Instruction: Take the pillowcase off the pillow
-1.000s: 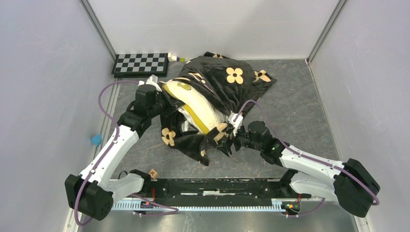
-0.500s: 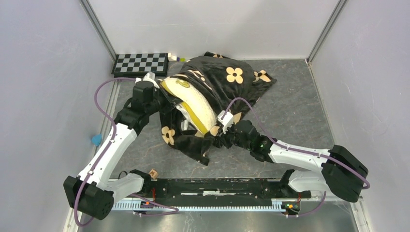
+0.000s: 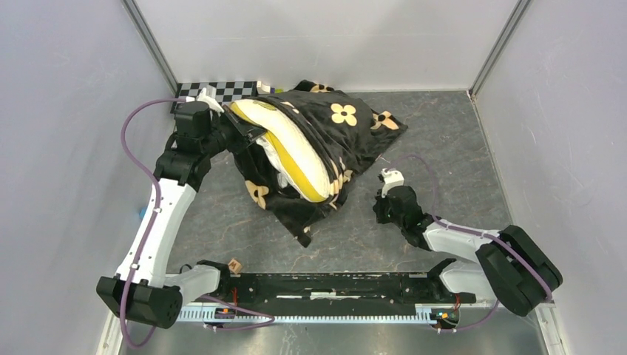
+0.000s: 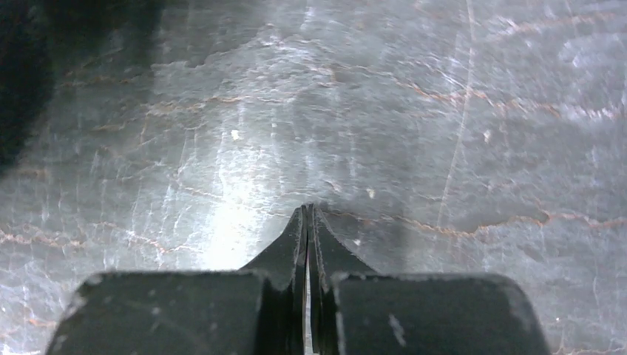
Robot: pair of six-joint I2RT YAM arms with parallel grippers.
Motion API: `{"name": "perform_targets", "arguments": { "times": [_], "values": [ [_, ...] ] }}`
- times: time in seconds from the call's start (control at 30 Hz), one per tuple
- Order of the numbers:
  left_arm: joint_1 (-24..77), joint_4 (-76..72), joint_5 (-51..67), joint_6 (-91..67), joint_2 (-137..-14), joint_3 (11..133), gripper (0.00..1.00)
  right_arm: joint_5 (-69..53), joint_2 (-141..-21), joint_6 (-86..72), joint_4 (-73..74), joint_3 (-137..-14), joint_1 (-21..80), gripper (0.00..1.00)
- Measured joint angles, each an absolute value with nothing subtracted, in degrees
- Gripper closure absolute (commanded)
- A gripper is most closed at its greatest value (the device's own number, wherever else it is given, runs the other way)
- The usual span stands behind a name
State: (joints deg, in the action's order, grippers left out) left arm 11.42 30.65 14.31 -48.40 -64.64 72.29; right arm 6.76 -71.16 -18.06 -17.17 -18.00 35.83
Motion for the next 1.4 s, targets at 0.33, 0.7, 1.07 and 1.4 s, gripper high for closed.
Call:
{"name": "perform_targets", "arguments": {
  "times": [0.33, 0.7, 1.07, 1.4],
  "values": [
    [10.46, 34.11, 22.65, -46.63, -57.98, 66.81, 0.98, 7.77, -71.48, -20.03, -15.51, -21.34, 31.16, 0.88],
    [10.35, 34.04, 24.67, -44.42, -57.28, 60.93, 0.98, -2.94, -60.27, -12.1, -15.31, -23.51, 31.0, 0.27],
    [10.35, 30.87, 26.92, -44.05, -57.28, 58.02, 0.98, -12.47, -57.34, -4.56, -10.79, -33.52, 40.16, 0.12],
    [10.35, 28.16, 28.91, -44.03, -57.56, 55.83, 0.98, -11.77, -60.99, -2.9, -18.35, -36.58, 50.85, 0.15]
  ]
}}
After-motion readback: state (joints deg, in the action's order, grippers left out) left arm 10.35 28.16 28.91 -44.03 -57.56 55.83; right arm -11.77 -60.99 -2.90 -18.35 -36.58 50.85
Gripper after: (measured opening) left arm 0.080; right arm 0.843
